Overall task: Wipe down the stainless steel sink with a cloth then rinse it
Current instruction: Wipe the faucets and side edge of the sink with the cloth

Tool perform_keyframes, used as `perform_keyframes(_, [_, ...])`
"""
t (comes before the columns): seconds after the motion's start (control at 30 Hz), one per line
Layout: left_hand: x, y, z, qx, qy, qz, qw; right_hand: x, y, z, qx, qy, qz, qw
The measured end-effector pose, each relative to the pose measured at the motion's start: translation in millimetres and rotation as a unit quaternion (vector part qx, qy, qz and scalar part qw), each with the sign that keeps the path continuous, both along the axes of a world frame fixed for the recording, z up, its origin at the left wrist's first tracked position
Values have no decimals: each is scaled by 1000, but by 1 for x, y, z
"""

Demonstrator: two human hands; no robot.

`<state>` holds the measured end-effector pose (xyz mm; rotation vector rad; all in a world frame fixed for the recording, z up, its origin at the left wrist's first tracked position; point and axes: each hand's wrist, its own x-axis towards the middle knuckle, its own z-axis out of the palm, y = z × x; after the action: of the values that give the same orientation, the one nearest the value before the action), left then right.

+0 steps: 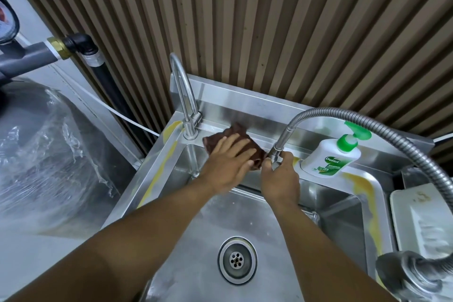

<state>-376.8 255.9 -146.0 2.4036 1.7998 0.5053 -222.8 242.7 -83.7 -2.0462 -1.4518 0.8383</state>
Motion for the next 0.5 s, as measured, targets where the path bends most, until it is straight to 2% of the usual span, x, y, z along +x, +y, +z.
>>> perform_keyframes(0.13, [-21, 4, 6, 12, -51, 177, 983, -2, 0, -1, -5, 3, -6, 1000])
perform_keyframes(0.3, [30, 17, 11, -35, -68, 324, 943, -2, 1, -1, -7, 9, -13, 1000])
perform_keyframes(0.4, [55, 25, 14, -70, -60, 338, 937, -3, 1, -2, -7, 9, -13, 1000])
perform_keyframes(0.5, [57, 18, 11, -60, -37, 275, 959, -4, 0, -2, 0, 10, -12, 1000])
